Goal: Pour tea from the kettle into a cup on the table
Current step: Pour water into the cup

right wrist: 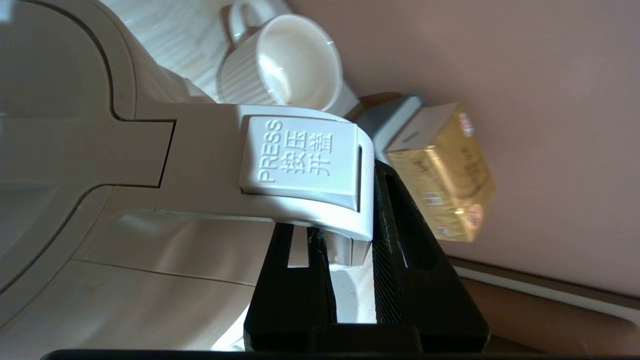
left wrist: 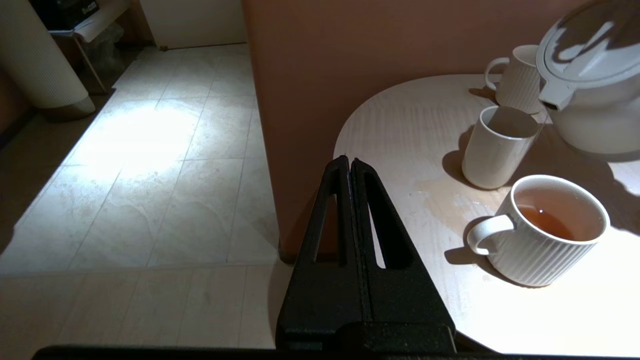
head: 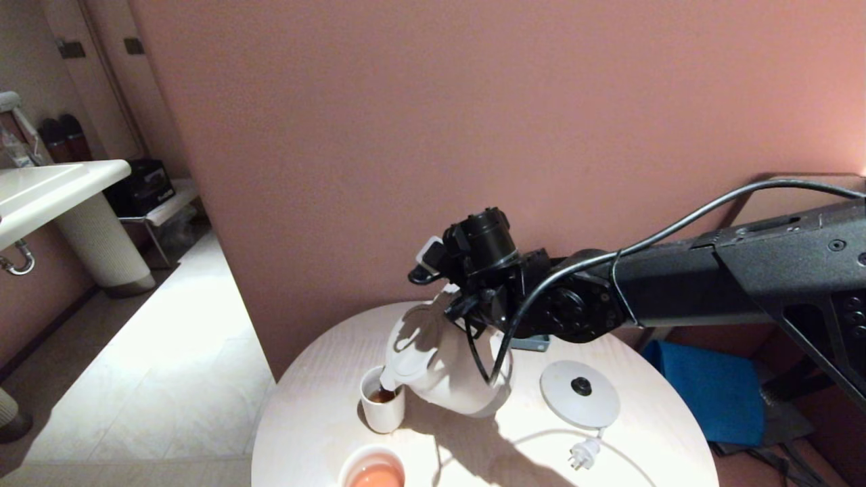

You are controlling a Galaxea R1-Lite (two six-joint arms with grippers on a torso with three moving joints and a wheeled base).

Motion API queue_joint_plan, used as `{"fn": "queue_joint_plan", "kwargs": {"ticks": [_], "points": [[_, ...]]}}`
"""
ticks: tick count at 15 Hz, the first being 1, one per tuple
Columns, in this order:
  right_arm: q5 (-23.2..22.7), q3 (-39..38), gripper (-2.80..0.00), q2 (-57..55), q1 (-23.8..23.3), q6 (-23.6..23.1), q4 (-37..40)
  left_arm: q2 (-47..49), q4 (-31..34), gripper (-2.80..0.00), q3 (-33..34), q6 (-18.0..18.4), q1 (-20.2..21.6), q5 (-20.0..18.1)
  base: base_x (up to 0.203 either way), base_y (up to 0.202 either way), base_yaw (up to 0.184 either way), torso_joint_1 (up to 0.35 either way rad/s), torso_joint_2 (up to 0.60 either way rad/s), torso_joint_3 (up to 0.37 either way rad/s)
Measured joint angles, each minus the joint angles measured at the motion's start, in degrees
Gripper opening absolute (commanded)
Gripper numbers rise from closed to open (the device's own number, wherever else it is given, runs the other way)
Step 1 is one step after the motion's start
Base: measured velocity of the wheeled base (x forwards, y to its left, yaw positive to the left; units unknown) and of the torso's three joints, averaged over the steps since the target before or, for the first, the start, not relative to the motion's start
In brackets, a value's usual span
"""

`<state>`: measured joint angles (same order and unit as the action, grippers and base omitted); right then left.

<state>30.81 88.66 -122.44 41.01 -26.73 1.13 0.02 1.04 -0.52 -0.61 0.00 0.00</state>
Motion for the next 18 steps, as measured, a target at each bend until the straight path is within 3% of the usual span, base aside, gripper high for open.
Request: {"fn": "queue_joint_plan", "kwargs": {"ticks": [18], "points": [[1.35, 5.46, -2.80, -3.11, 0.11, -5.01, 3.75, 0.00, -0.05, -2.80, 0.00, 0.01, 0.00, 0.00, 0.000, 0.000, 0.000, 0.000, 0.00, 0.000]]}}
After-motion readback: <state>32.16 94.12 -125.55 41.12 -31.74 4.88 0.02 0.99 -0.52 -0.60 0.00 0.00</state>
